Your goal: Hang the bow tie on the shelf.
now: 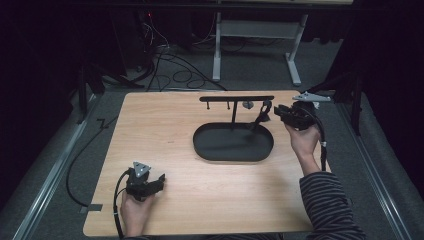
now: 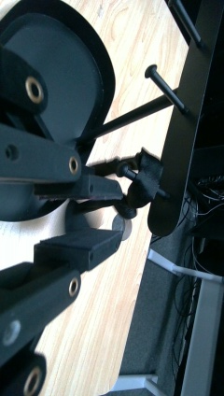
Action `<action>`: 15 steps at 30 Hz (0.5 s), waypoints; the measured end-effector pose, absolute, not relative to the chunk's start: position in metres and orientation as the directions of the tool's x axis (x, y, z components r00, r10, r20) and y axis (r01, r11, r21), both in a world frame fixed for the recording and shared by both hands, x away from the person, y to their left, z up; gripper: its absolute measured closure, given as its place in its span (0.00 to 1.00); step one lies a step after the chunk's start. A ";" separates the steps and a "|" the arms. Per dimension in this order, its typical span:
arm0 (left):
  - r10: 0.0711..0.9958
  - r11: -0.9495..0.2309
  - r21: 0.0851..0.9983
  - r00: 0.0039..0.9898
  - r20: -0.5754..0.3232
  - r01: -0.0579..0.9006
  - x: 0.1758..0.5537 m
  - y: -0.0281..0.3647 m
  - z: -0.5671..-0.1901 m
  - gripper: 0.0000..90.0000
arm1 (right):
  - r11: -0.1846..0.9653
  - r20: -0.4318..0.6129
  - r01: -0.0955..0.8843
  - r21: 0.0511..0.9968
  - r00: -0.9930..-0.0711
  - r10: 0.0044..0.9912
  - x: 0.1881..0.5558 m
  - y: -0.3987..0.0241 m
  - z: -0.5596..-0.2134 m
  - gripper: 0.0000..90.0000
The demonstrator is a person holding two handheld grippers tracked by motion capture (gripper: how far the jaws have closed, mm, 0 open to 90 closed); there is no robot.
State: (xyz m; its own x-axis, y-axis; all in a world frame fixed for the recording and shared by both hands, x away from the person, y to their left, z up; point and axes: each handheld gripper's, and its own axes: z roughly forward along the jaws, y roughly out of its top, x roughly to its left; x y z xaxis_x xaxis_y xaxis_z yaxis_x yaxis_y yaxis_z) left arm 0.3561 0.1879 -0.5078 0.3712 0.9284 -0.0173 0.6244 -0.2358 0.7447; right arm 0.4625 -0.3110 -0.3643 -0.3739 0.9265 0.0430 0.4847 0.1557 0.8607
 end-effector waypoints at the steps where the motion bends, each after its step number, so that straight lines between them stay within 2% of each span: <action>1: 0.928 -0.236 0.745 0.371 -0.017 0.624 0.356 0.188 -0.508 0.33 | 0.157 0.042 0.482 0.862 -0.377 0.925 0.462 -0.312 -0.364 0.78; 6: 0.928 -0.236 0.745 0.371 -0.017 0.624 0.356 0.188 -0.508 0.33 | 0.153 0.043 0.468 0.870 -0.381 0.924 0.453 -0.315 -0.359 0.72; 15: 0.928 -0.237 0.745 0.372 -0.016 0.624 0.356 0.188 -0.508 0.33 | 0.129 0.054 0.439 0.889 -0.381 0.923 0.429 -0.334 -0.352 0.68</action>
State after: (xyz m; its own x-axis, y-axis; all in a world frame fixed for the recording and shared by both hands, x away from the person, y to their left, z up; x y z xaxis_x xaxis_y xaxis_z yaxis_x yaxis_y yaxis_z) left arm 0.3561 0.1877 -0.5078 0.3720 0.9281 -0.0165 0.6241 -0.2369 0.7446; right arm 0.4288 -0.3341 -0.3516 -0.3811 0.9230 0.0536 0.4386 0.1295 0.8893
